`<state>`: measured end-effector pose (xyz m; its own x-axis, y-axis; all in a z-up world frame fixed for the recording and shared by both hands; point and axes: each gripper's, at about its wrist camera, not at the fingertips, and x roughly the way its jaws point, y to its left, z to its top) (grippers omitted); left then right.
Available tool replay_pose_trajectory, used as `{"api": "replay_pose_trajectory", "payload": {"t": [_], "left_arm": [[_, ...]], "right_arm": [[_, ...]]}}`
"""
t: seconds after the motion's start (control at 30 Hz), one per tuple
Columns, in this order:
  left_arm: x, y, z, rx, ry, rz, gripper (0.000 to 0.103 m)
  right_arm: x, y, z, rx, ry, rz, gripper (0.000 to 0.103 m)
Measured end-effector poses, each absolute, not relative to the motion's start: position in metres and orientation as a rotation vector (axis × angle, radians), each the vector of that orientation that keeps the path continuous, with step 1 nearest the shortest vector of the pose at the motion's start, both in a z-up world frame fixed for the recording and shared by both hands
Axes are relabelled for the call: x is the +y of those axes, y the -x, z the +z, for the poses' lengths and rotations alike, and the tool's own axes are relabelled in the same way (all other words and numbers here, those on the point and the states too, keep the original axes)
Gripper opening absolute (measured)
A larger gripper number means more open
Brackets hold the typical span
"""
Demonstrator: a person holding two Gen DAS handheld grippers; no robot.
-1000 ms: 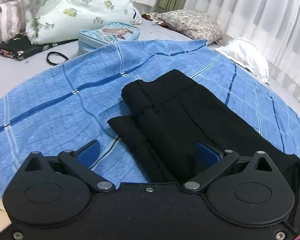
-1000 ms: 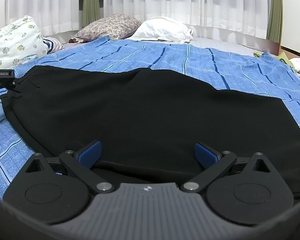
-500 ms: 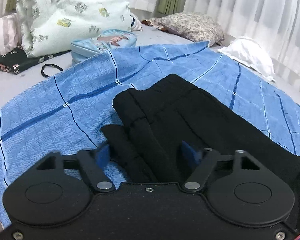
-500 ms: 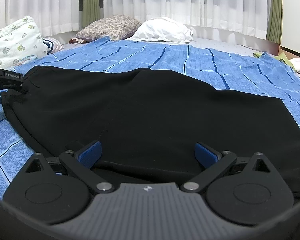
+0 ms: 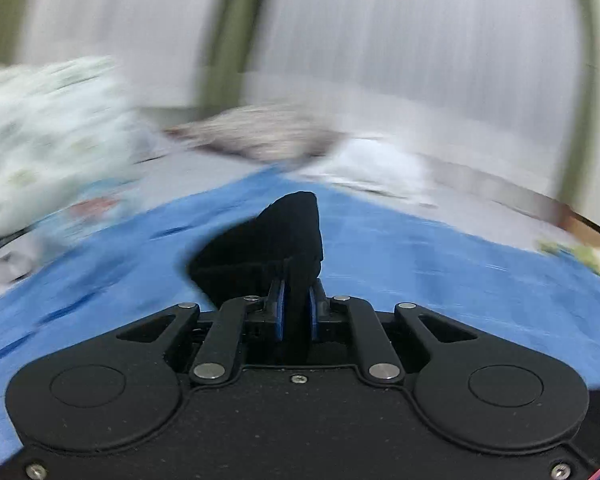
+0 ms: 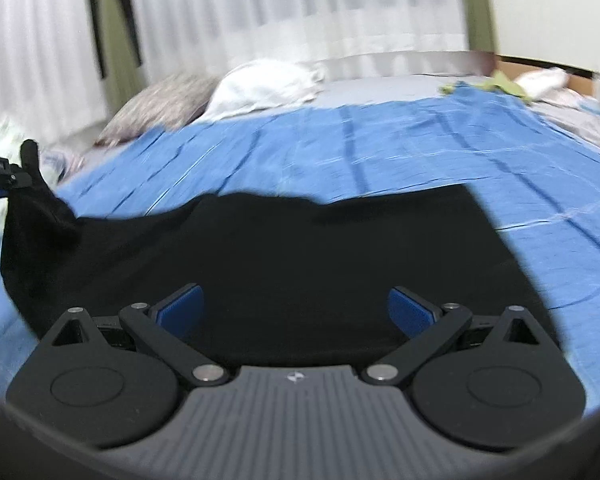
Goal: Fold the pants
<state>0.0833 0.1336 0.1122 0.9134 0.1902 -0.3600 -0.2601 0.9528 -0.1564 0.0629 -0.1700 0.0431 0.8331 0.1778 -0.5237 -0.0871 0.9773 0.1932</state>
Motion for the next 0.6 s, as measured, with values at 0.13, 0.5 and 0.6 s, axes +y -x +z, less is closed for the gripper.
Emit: {"api": "replay_pose_trajectory", "payload": {"t": [0.13,0.5,0.6], "left_arm": [[0.047,-0.093,0.124,0.362,0.097,-0.039,0.013],[-0.095,-0.111,0.047,0.744,-0.042,-0.470,0.048],[-0.081,-0.093,0.054,0.707,-0.038,-0.489,0.061]], "right_arm": [[-0.215,-0.060,0.055,0.540,-0.192,0.028,0.103],[-0.264,-0.032,0.035,0.575,-0.223,-0.045,0.103],[-0.259,-0.028,0.035,0.560,-0.240,-0.031,0.103]]}}
